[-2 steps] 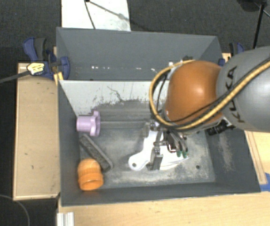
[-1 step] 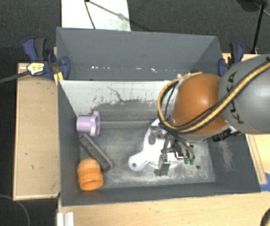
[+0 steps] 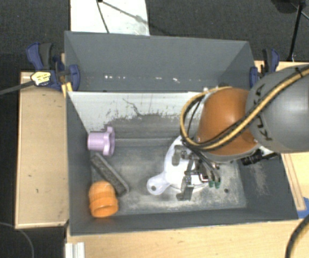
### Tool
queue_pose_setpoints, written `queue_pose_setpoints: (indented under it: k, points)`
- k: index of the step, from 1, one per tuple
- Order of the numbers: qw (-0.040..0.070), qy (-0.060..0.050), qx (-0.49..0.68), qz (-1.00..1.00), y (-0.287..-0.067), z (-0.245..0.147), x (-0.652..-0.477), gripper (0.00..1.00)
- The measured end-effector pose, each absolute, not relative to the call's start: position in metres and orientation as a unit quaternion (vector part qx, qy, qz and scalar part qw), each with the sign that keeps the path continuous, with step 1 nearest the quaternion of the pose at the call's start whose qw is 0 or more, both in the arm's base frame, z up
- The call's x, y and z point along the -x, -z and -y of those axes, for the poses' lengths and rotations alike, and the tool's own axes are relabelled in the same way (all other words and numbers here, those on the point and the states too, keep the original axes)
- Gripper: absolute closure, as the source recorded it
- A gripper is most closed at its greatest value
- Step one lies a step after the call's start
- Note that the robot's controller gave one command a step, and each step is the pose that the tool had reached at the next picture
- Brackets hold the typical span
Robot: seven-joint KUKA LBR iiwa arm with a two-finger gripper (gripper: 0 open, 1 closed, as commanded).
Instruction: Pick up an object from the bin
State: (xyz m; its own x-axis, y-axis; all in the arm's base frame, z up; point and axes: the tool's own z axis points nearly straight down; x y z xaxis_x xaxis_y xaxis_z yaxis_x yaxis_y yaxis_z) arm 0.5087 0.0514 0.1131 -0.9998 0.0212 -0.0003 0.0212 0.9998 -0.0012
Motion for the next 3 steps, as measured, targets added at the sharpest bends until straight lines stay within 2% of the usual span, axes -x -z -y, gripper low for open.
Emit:
queue_pose_setpoints:
  k: [1,2,3]
  points:
    - [-0.003,-0.001,-0.043,-0.999,-0.081,-0.069,-0.518,1.0]
    - [-0.003,-0.001,-0.044,-0.999,-0.081,-0.069,-0.518,1.0]
    - [0.006,-0.001,-0.045,-0.999,-0.265,-0.07,-0.534,1.0]
